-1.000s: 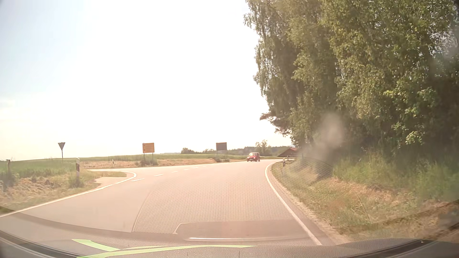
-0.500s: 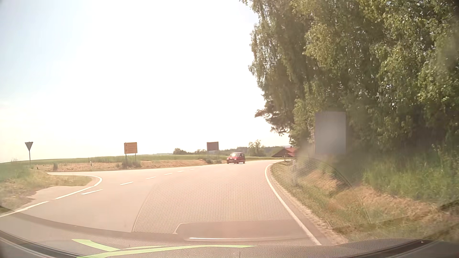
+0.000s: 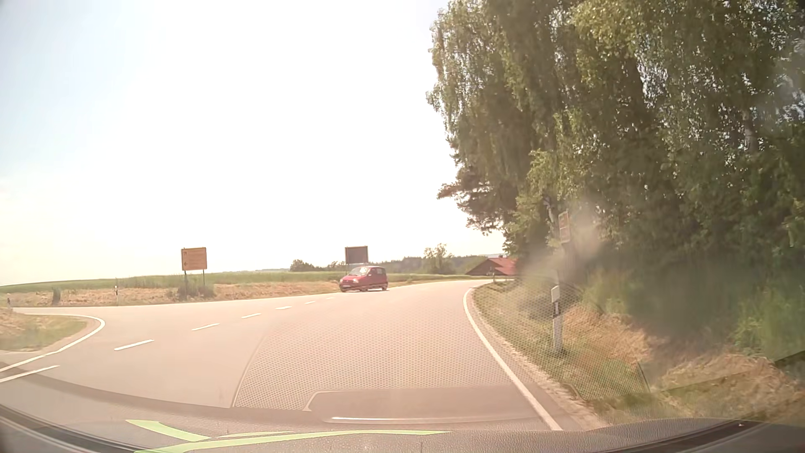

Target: Follow the waypoints while adhering to traffic rules and regulations

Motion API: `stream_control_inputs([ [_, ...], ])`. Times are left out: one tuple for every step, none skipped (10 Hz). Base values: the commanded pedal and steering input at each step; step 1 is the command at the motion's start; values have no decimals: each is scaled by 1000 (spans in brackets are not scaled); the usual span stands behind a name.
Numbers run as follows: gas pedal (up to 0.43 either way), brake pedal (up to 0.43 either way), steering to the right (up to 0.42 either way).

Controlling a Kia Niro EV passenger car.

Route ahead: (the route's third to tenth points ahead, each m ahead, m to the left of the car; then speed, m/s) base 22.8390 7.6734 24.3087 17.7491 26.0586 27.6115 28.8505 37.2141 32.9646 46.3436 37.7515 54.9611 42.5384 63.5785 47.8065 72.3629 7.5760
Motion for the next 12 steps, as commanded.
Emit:
stream_control_inputs([
  [0,159,10],
  [0,159,10],
  [0,152,10],
  [0,140,10],
  [0,134,6],
  [0,134,-10],
  [0,134,-32],
  [0,140,-51],
  [0,134,-79],
  [0,134,-101],
  [0,128,-126],
  [0,85,-148],
])
